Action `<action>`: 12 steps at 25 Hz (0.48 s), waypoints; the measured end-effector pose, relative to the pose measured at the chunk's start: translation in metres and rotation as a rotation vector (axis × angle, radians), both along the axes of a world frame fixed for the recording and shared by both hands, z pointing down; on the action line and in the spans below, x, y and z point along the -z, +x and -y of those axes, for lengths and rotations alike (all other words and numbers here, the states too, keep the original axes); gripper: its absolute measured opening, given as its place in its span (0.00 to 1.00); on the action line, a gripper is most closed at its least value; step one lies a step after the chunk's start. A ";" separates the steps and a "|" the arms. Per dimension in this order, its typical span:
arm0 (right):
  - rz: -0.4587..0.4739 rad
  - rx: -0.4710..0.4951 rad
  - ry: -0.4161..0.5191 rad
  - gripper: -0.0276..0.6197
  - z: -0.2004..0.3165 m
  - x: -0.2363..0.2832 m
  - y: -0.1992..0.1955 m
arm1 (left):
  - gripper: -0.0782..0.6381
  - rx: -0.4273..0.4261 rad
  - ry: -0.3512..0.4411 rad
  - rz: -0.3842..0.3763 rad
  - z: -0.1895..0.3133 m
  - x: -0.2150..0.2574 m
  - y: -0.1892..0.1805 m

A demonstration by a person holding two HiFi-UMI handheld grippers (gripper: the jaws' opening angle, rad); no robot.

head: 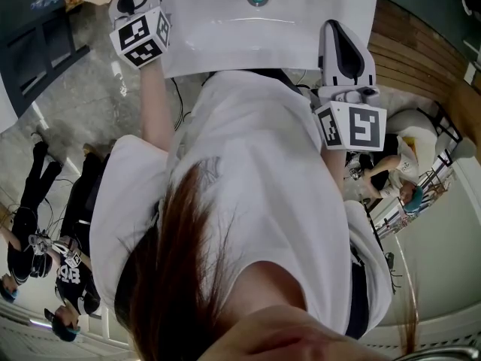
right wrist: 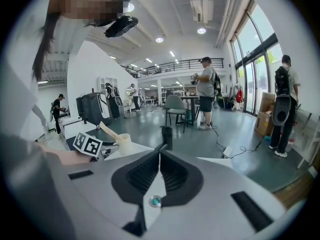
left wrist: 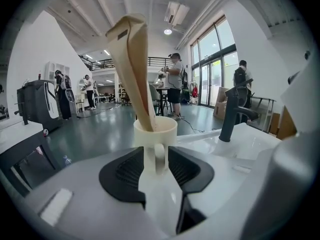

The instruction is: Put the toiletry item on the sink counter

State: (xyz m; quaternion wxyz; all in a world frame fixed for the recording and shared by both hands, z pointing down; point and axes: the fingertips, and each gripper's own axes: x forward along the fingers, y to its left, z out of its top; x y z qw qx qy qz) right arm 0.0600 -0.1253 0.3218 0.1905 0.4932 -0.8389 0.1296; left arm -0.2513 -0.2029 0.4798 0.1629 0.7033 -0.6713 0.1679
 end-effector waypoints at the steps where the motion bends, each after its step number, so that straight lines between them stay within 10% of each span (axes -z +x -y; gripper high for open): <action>1: 0.001 0.002 0.001 0.06 0.000 0.001 -0.001 | 0.30 0.006 0.002 0.003 -0.001 0.002 -0.002; 12: 0.017 0.025 0.013 0.06 -0.002 0.003 -0.002 | 0.30 0.023 0.028 0.003 -0.015 0.021 -0.002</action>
